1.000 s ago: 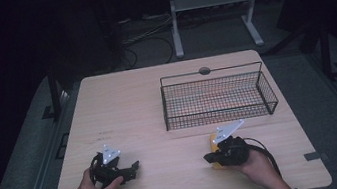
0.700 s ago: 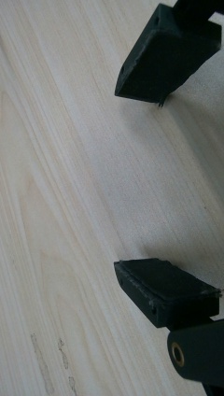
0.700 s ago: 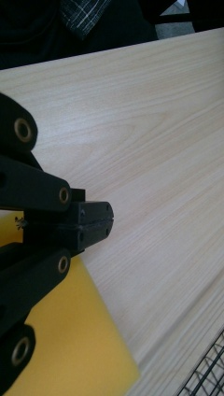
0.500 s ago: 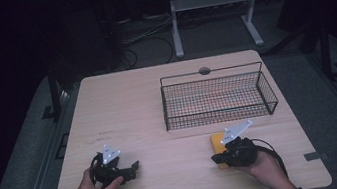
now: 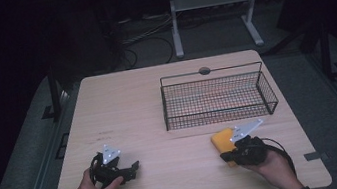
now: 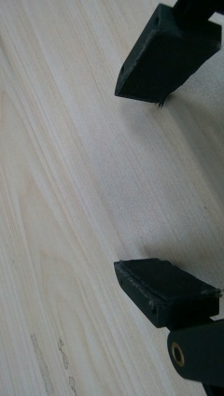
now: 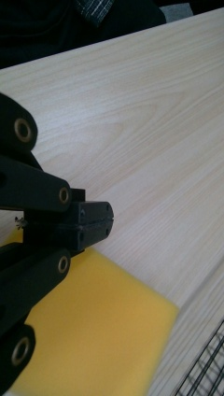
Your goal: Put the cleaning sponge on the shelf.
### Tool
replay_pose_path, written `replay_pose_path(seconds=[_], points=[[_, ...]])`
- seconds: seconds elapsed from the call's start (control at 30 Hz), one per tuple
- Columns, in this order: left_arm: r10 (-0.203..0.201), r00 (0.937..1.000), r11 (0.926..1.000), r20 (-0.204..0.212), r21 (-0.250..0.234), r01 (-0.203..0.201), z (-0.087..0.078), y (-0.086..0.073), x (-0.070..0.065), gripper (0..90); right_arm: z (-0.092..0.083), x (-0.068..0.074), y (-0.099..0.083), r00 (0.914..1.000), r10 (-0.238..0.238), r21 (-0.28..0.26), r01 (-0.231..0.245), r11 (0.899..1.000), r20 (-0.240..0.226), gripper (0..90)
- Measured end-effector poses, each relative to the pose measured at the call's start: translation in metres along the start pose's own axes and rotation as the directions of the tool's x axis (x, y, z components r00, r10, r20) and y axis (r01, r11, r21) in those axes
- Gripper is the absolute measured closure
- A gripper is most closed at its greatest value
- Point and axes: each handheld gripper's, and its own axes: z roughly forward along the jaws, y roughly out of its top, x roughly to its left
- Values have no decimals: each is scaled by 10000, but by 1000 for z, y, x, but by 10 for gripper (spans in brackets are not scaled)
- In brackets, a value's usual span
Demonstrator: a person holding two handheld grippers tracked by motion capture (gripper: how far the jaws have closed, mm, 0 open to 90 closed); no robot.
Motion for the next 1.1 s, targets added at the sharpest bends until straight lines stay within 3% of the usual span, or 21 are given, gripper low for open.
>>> replay_pose_path(seconds=[0.3, 0.8, 1.1], points=[[-6, 10000, 10000, -2, 2, 6, 0, 0, 0, 130, -10, -10, -8, 9994, 185, 100, -188, 9998, 288, 896], [-4, 10000, 10000, -3, 3, 4, 0, 0, 0, 130, -19, -19, -15, 9989, 338, 299, -347, 9990, 316, 895], [0, 10000, 10000, 0, 0, 0, 0, 0, 0, 130, -25, -16, -9, 9993, 207, 85, -210, 9997, 322, 771]])
